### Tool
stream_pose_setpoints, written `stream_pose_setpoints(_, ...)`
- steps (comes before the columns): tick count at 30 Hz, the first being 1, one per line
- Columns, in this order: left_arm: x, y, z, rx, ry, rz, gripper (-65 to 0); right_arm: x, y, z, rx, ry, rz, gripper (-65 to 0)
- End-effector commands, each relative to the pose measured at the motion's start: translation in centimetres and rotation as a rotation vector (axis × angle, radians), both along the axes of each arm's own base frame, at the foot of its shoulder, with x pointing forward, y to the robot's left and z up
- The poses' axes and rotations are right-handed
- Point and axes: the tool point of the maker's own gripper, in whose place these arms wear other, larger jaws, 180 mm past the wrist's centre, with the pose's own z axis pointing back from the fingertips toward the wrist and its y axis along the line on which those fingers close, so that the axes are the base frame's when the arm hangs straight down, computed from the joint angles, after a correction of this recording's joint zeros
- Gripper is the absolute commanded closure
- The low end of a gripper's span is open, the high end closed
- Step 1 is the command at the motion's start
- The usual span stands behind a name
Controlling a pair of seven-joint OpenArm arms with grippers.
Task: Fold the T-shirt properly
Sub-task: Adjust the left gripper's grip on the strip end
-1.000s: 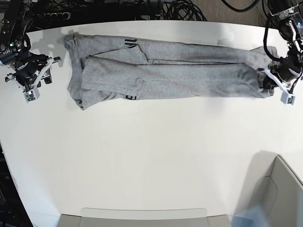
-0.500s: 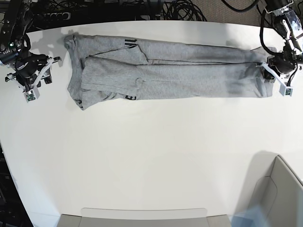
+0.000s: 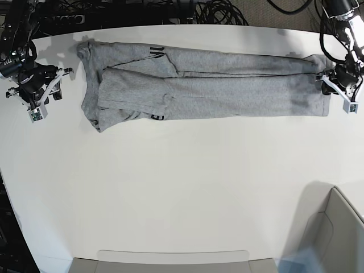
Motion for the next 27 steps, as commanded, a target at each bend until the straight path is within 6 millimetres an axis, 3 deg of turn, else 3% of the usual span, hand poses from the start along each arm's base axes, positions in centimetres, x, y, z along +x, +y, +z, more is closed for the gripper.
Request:
stream_pose_setpoints(1,0.9,0.6,1.4,0.025,-0.036,-0.013,-20.9,0.7,-0.1,1.1,-0.012,-0.039,0.019,-22.5)
stream_pose_setpoints(8,1.0,1.2,1.7,0.044,-0.03,-0.022,-20.8,0.7,-0.2,1.1,-0.015,-0.038,0.02,-22.5)
stream_pose_setpoints(14,1.3,0.1,1.0,0.051,0.005,-0.083,-20.8,0.7,-0.2,1.1,-0.016,-0.038,0.022,-22.5)
stream_pose_setpoints(20,0.0,2.4,-0.5,0.034,0.051,-0.026,-20.7,0.5,-0.1,1.0,-0.015,-0.033,0.021,-22.5)
stream_pose_setpoints(27,0.0,3.0,-0.6,0.041,0.044,-0.015,-20.7,0.5,-0.1,1.0,-0.013,-0.033,0.021,-22.5)
